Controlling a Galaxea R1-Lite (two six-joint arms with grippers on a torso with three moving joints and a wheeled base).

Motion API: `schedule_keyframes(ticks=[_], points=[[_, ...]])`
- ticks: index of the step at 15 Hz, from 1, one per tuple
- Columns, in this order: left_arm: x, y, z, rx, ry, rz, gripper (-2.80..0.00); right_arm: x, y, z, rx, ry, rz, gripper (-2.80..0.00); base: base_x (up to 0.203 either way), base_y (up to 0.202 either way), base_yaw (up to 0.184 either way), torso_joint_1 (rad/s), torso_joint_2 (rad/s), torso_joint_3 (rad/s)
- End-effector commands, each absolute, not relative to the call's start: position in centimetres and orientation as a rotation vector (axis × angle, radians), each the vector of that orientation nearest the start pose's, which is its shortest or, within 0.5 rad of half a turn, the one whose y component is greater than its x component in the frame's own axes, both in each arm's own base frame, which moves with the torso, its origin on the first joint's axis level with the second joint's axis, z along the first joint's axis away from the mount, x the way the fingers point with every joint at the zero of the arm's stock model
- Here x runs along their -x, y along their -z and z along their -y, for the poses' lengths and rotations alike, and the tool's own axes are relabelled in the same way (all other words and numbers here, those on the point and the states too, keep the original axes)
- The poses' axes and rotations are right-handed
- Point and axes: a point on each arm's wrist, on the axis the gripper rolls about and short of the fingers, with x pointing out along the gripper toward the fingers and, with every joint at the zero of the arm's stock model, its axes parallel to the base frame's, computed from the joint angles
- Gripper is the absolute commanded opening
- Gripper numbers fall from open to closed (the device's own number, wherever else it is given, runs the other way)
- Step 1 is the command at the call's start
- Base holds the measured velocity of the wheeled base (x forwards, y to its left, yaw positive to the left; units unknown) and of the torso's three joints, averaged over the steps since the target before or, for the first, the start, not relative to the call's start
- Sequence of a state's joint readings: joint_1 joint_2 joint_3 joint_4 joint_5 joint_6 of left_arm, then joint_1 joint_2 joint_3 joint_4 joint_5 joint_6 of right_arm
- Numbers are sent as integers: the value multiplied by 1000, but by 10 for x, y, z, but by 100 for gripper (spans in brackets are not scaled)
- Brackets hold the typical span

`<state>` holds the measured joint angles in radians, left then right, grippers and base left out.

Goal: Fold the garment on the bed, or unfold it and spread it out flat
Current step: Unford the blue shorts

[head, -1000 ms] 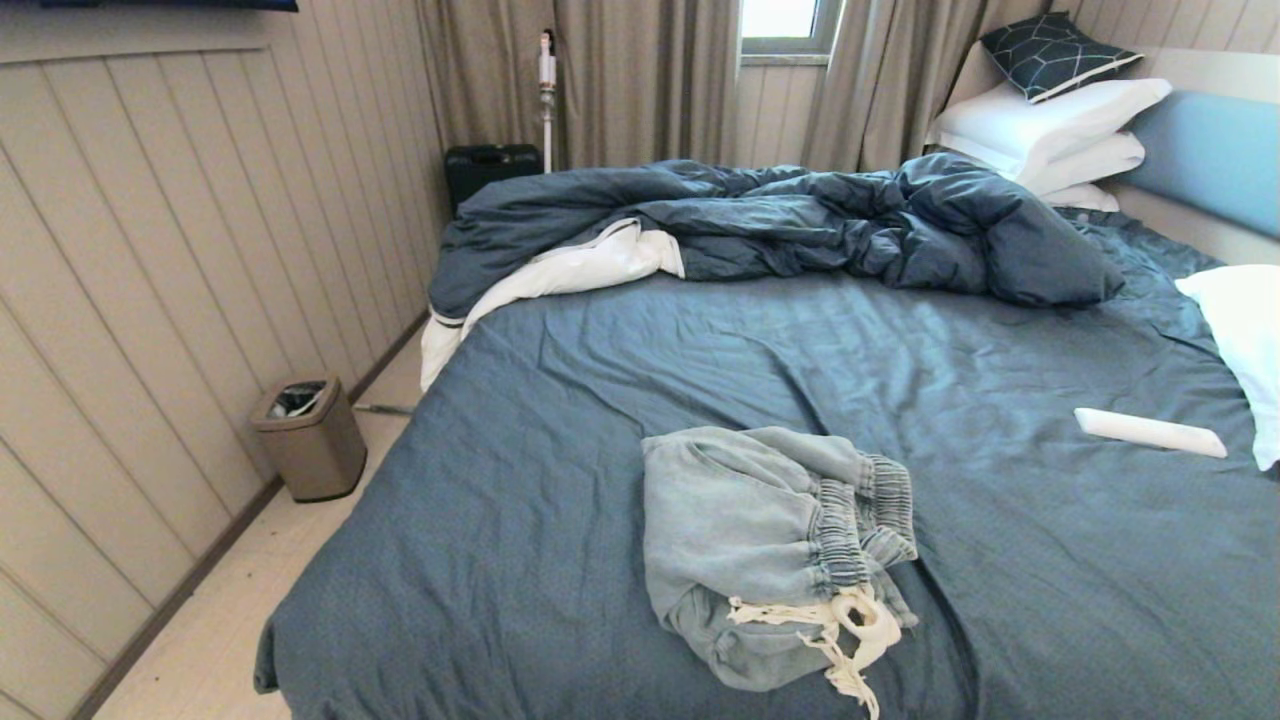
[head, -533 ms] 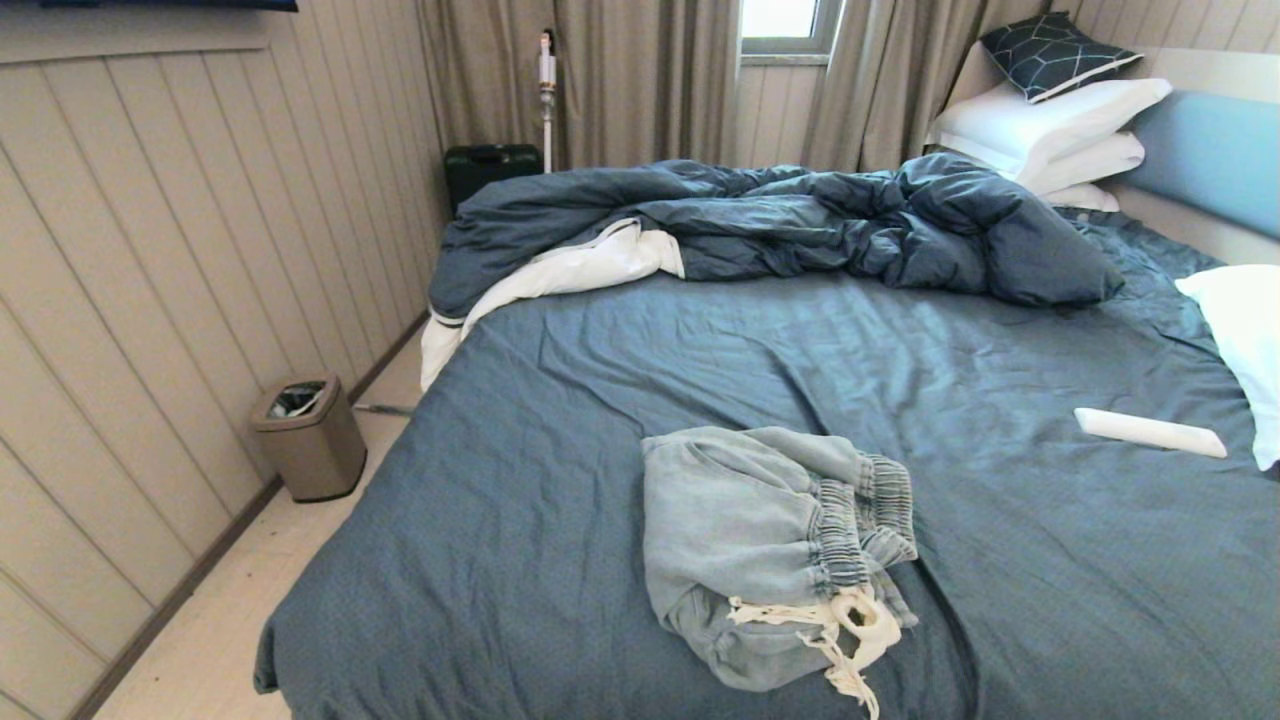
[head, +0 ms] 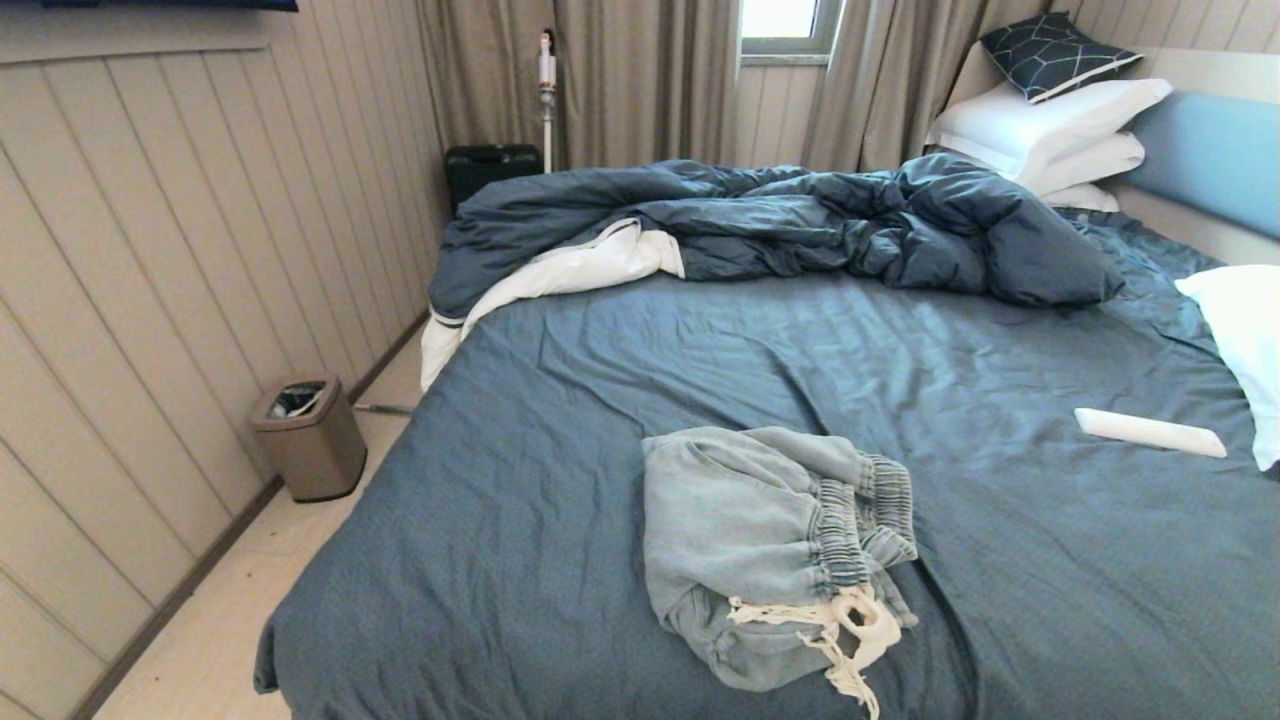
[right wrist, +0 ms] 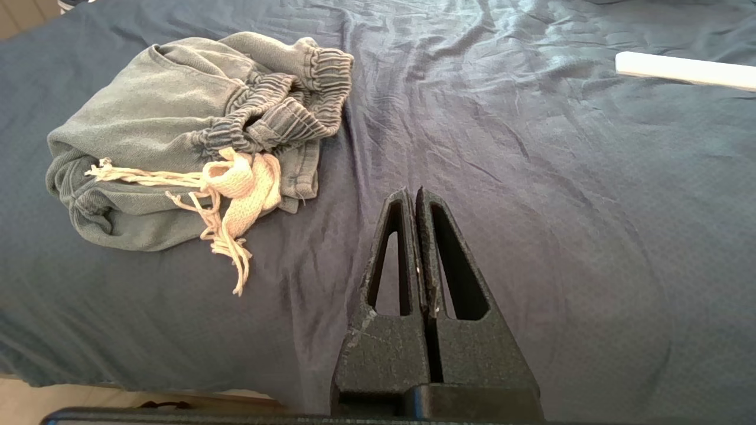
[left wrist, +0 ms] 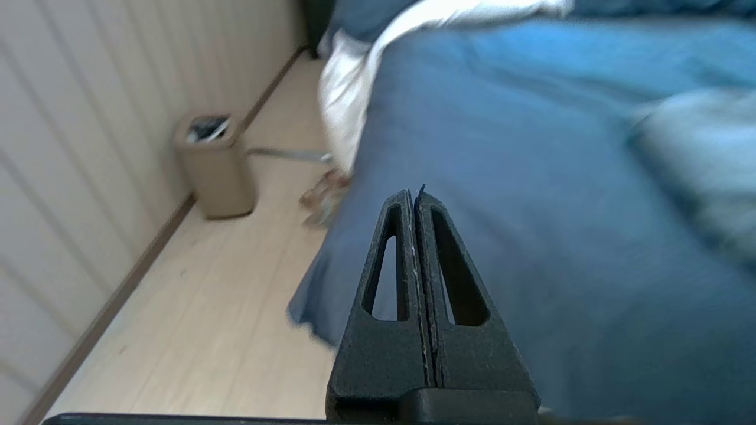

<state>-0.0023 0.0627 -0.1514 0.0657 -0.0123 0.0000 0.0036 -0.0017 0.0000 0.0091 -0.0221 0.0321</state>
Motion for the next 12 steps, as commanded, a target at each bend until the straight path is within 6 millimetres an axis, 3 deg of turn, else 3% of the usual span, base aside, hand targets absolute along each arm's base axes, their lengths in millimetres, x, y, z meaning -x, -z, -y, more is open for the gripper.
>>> schedule_keyframes(ticks=[1, 3, 6, 9, 11, 12], points=[[19, -160, 1, 13, 30, -23, -280, 23, -75, 1, -29, 15, -9, -280, 0, 0, 0, 0, 0, 0], [-2, -212, 1, 32, 55, -53, -280, 23, -75, 1, -29, 15, -7, -280, 0, 0, 0, 0, 0, 0], [-60, -266, 3, 78, 96, -151, -280, 23, -75, 1, -24, 14, -6, -280, 0, 0, 0, 0, 0, 0], [-118, -294, 15, 168, 197, -265, -280, 19, -76, 0, -16, 16, -81, -280, 0, 0, 0, 0, 0, 0], [-127, -295, 34, 190, 317, -346, -280, 9, -80, 0, -17, 18, -202, -280, 0, 0, 0, 0, 0, 0], [-131, -292, 43, 186, 364, -398, -280, 4, -92, 0, -25, 14, -230, -280, 0, 0, 0, 0, 0, 0]])
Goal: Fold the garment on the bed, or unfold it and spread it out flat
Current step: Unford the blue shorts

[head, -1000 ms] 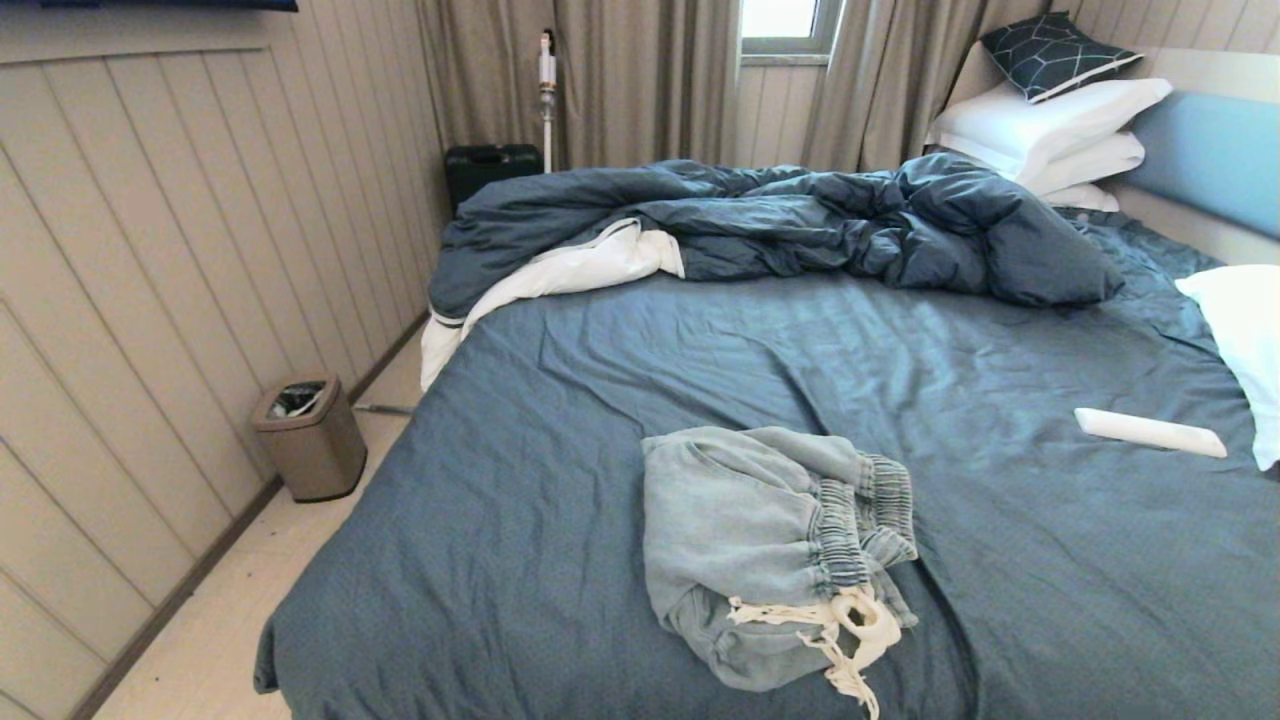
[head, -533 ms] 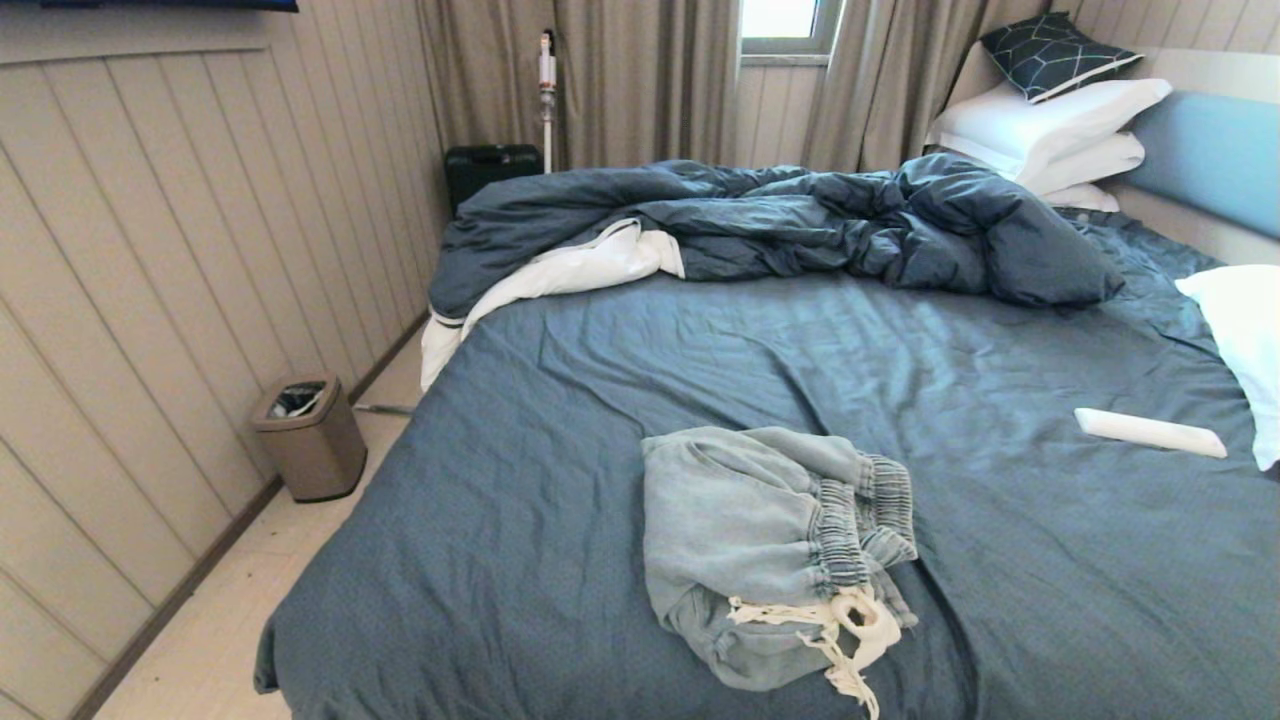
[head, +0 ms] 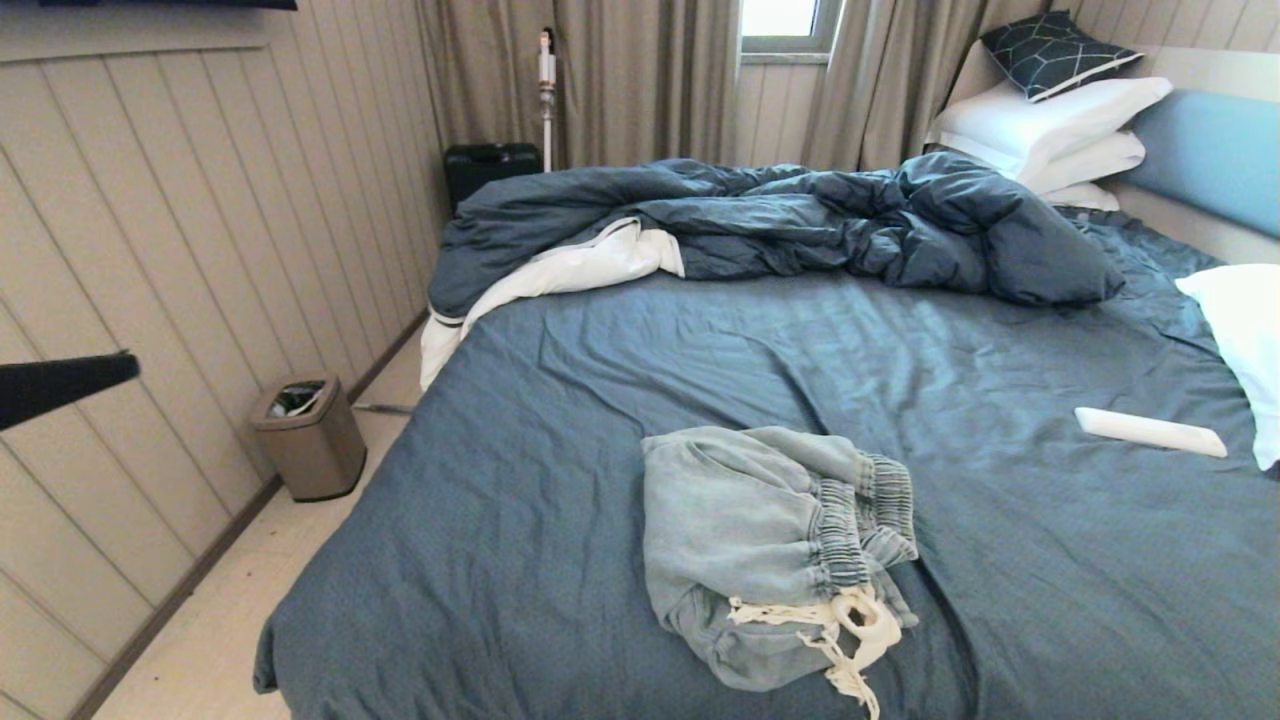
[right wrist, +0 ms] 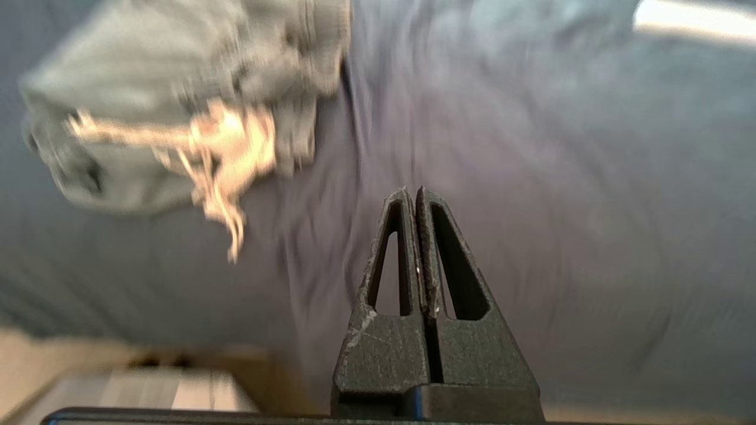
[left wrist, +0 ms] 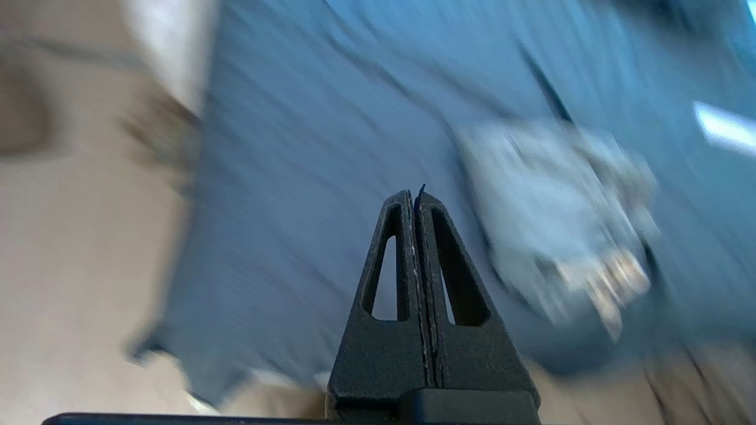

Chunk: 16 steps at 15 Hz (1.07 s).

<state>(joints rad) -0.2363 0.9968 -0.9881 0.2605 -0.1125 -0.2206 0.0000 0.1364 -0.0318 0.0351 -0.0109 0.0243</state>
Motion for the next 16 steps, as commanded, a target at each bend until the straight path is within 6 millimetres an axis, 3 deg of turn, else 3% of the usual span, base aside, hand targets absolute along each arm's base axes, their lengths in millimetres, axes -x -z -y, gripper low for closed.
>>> schedule_keyframes(ticks=[1, 3, 5, 8, 10, 11, 13, 16], points=[[-138, -286, 52, 178, 398, -455, -280, -2, -115, 0, -48, 8, -223, -280, 0, 0, 0, 0, 0, 0], [-158, -274, 66, 170, 421, -543, -280, -28, -171, -1, -119, -5, -230, -280, 0, 0, 0, 0, 0, 0], [-180, -262, 82, 172, 435, -618, -280, -70, -219, -3, -199, -29, -259, -280, 0, 0, 0, 0, 0, 0], [-203, -246, 123, 108, 448, -691, -280, -143, -262, -7, -353, -26, -332, -280, 0, 0, 0, 0, 0, 0], [-215, -236, 163, 39, 472, -711, -280, -190, -272, -8, -485, 21, -444, -280, 0, 0, 0, 0, 0, 0], [-222, -231, 183, 14, 487, -720, -280, -207, -266, -8, -536, 49, -527, -280, 0, 0, 0, 0, 0, 0], [-236, -219, 221, -4, 511, -744, -280, -224, -252, -3, -609, 82, -675, -280, 0, 0, 0, 0, 0, 0], [-253, -200, 270, 7, 539, -775, -280, -232, -235, 19, -631, 84, -794, -280, 0, 0, 0, 0, 0, 0]])
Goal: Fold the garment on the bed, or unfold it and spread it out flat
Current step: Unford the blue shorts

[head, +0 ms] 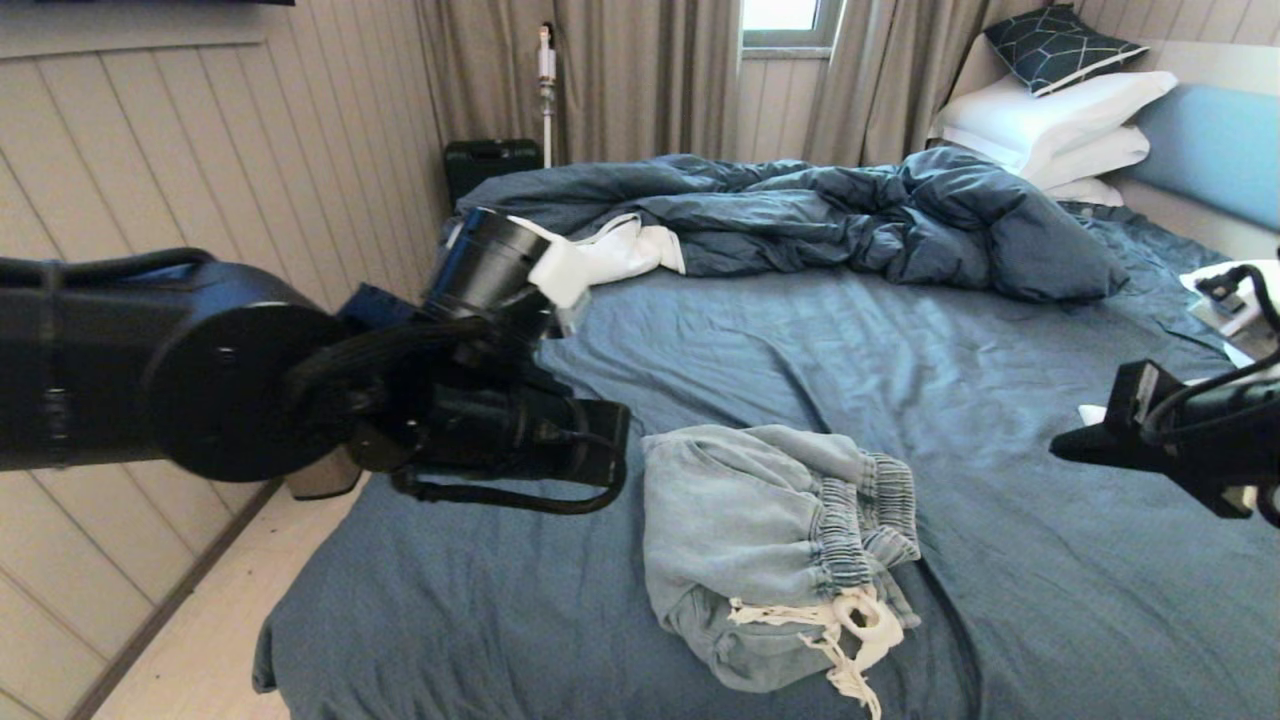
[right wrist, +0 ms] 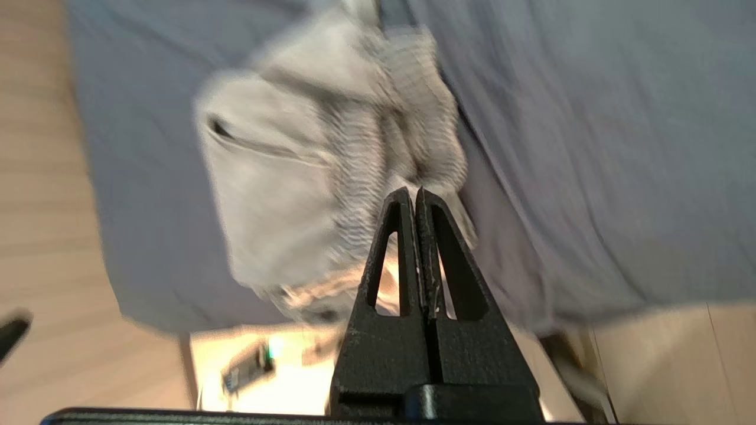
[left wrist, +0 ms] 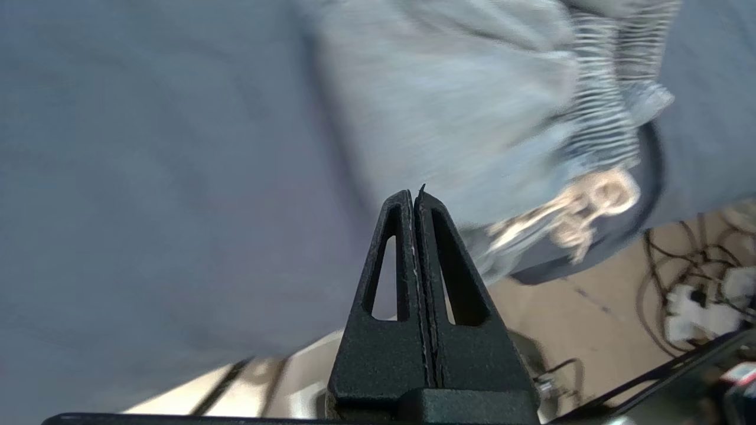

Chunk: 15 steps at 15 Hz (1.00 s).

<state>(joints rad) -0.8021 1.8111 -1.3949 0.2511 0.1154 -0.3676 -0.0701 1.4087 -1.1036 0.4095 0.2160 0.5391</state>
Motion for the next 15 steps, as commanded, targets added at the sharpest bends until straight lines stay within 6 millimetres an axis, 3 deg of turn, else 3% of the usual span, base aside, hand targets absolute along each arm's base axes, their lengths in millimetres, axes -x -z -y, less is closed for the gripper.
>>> schedule_keyframes(ticks=[1, 3, 6, 9, 13, 14, 15], points=[[-256, -198, 286, 18, 554, -771, -280, -233, -229, 24, -618, 87, -827, -280, 0, 0, 0, 0, 0, 0], [-259, -195, 316, 43, 578, -781, -280, -232, -217, 27, -598, 96, -869, -280, 0, 0, 0, 0, 0, 0], [-261, -172, 359, 63, 575, -863, -280, -224, -215, 27, -583, 92, -873, -280, 0, 0, 0, 0, 0, 0], [-237, -146, 398, 28, 612, -935, -280, -217, -217, 29, -588, 102, -861, -280, 0, 0, 0, 0, 0, 0], [-233, -140, 411, 63, 573, -867, -280, -205, -219, 27, -585, 96, -843, -280, 0, 0, 0, 0, 0, 0], [-233, -142, 411, 81, 566, -855, 0, -201, -222, 26, -583, 92, -830, -280, 0, 0, 0, 0, 0, 0], [-233, -144, 411, 88, 570, -848, 0, -198, -224, 26, -582, 90, -820, -280, 0, 0, 0, 0, 0, 0]])
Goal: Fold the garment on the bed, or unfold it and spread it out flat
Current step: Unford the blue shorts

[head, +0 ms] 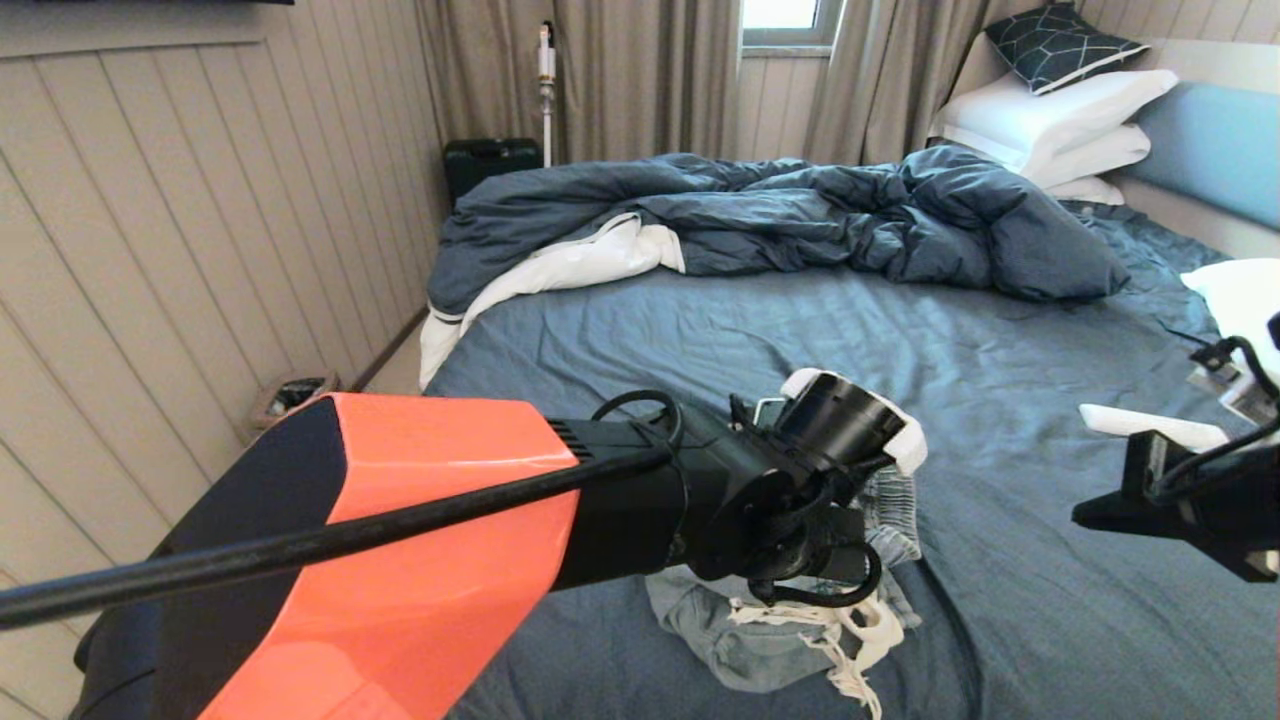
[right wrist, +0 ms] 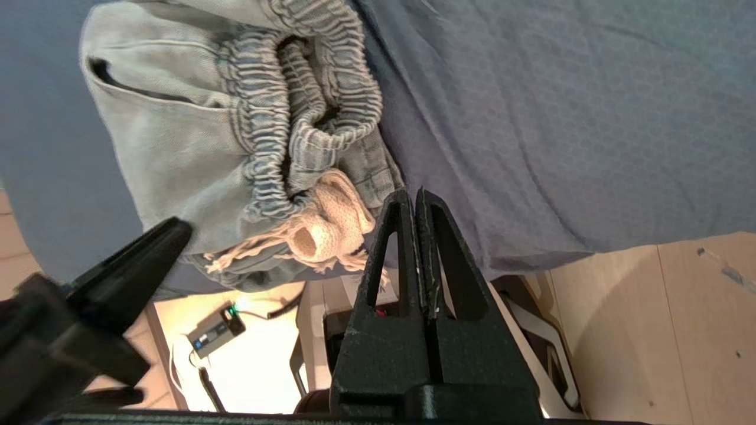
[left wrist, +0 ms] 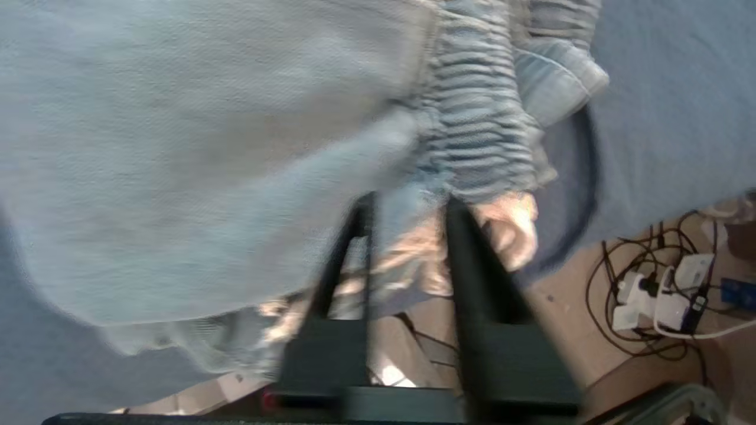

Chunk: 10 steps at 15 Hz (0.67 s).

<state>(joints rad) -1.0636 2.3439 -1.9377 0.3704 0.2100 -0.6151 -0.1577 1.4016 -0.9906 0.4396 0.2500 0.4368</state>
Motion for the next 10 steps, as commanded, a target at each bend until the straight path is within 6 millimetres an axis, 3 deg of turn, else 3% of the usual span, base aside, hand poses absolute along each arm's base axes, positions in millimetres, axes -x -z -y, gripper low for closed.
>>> schedule_keyframes(ticks=[1, 3, 6, 10], points=[[-235, -144, 413, 102, 572, -831, 0, -194, -225, 25, -581, 88, -814, -280, 0, 0, 0, 0, 0, 0], [-241, -129, 417, 91, 532, -816, 0, -186, -227, 23, -578, 81, -798, -280, 0, 0, 0, 0, 0, 0], [-269, -111, 411, 94, 407, -741, 0, -176, -228, 21, -570, 70, -779, -280, 0, 0, 0, 0, 0, 0], [-291, -87, 409, 54, 357, -692, 0, -178, -225, 18, -568, 59, -797, -280, 0, 0, 0, 0, 0, 0]])
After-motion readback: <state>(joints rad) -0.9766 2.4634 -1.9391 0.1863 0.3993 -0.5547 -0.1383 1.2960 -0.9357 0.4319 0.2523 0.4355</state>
